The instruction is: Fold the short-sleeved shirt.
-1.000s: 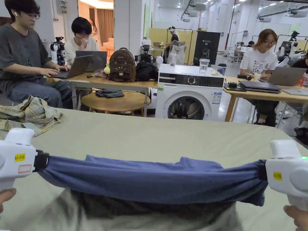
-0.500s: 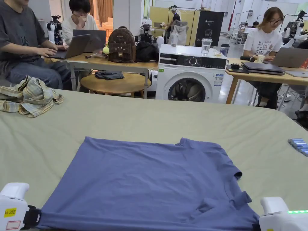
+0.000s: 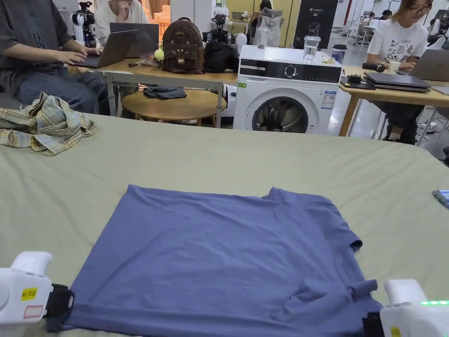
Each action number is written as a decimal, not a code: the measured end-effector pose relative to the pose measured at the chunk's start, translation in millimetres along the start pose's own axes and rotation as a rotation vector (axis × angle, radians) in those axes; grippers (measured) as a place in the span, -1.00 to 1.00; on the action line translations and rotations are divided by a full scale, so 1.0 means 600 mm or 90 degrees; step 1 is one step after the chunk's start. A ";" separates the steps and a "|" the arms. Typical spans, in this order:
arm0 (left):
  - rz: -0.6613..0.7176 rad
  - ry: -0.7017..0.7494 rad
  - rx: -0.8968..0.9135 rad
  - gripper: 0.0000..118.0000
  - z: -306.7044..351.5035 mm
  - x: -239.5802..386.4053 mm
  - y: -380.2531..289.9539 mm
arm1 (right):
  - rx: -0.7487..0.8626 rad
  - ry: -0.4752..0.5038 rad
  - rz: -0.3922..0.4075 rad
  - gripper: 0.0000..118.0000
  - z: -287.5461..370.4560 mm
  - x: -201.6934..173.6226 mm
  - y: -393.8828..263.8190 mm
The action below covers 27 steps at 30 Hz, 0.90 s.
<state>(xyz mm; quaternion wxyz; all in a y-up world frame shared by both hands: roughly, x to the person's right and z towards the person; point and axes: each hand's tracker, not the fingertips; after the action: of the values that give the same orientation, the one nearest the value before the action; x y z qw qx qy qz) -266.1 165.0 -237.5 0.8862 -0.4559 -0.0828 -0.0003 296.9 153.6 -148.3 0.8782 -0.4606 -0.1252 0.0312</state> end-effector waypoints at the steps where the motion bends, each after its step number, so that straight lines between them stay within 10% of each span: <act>1: 0.000 0.003 0.024 -0.46 0.008 0.006 0.006 | 0.015 0.002 -0.007 -0.10 0.008 -0.003 0.009; 11: -0.038 0.009 0.267 -0.40 0.028 0.094 0.019 | 0.270 0.039 -0.101 -0.10 0.048 -0.074 0.050; 14: -0.060 0.036 0.328 -0.43 0.038 0.123 0.007 | 0.328 0.040 -0.115 -0.56 0.058 -0.095 0.045; 17: -0.067 0.073 0.370 -1.00 0.035 0.135 0.000 | 0.369 0.040 -0.121 -1.00 0.067 -0.107 0.031; 27: -0.042 0.057 0.167 -1.00 0.035 0.084 0.015 | 0.330 0.037 -0.096 -1.00 0.056 -0.132 0.028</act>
<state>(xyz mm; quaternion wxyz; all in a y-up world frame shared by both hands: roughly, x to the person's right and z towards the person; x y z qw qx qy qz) -219.0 190.9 -225.4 0.9403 -0.3330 -0.0577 -0.0392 213.2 176.7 -159.0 0.9699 -0.2102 -0.1216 -0.0170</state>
